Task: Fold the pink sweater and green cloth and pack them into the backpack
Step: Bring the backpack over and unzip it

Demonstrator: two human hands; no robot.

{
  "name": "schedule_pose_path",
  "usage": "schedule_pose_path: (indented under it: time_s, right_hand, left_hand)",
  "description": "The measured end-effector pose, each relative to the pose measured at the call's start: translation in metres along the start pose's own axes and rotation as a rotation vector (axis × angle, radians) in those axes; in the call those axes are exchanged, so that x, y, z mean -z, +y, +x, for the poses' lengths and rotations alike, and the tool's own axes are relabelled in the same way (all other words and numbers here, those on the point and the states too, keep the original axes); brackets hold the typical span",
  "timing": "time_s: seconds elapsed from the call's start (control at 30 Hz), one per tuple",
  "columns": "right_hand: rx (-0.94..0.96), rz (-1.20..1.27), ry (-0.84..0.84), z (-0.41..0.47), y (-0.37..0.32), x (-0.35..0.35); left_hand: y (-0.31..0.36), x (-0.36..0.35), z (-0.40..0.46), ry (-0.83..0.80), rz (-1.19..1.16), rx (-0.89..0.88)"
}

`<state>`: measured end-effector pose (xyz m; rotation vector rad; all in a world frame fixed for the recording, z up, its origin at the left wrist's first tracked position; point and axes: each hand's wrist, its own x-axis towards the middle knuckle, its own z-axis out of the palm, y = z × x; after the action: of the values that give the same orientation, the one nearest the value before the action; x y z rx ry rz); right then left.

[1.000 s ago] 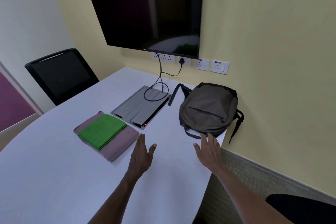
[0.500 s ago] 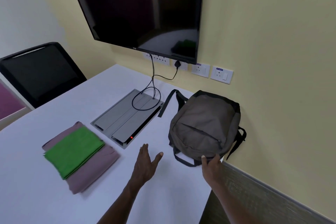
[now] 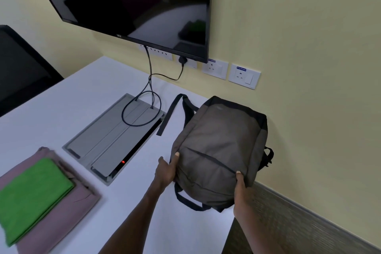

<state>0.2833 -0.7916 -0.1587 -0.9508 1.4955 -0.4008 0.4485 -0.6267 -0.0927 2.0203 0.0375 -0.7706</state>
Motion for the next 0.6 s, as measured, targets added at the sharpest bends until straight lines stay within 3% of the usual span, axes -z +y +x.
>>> schedule_pose_path:
  time_s: [0.17,0.6]
  right_hand:
    - [0.001,0.090,-0.008,0.016,-0.016,0.004]
    - [0.051,0.145,-0.262,0.045,-0.054,0.023]
  left_hand:
    - [0.003,-0.010,0.023,-0.035,-0.008,0.081]
    - [0.007,-0.010,0.065,-0.130,0.031,0.091]
